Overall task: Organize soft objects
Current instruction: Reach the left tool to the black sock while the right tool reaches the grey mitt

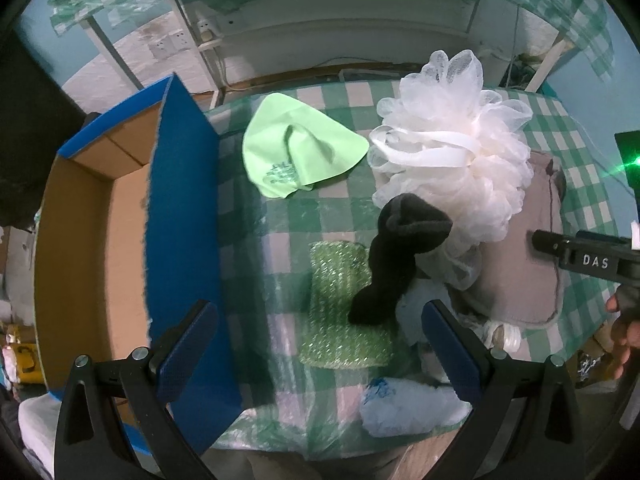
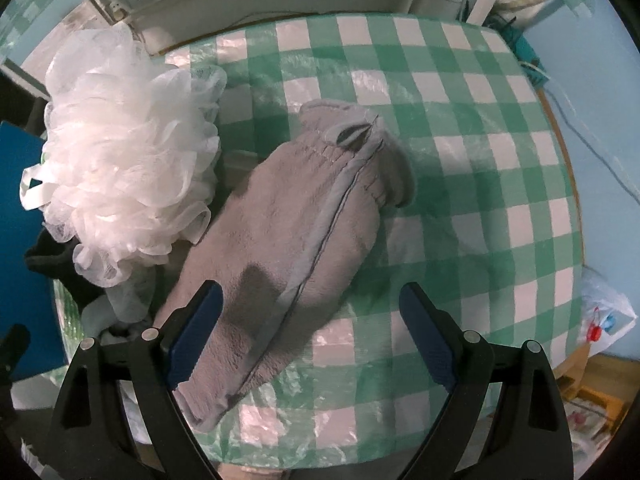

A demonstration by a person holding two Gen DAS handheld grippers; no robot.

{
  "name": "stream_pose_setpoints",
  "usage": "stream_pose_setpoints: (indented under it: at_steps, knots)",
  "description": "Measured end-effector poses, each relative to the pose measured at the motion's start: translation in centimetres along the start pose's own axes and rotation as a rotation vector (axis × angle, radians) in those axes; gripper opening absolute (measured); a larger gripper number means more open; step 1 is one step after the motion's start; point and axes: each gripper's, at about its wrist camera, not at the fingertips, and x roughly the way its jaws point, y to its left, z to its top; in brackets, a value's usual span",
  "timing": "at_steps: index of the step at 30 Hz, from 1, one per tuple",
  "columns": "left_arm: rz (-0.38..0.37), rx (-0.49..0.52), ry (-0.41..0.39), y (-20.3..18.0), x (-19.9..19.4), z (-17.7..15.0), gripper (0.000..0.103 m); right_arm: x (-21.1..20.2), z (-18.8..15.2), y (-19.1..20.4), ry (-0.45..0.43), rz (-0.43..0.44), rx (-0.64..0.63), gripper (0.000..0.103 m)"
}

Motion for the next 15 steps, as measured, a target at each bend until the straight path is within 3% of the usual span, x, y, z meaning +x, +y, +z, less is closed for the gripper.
stream_pose_setpoints:
  at_steps: [11, 15]
  knots:
    - [-0.054, -0.004, 0.037, -2.1, 3.7, 1.6, 0.103, 2.7, 1.8, -1.1, 0.037, 0.097, 0.035, 0.09]
    - [-0.041, 0.001, 0.036, -2.9, 4.7, 2.2, 0.102, 2.8, 2.1, 0.3, 0.032, 0.116, 0.01, 0.075]
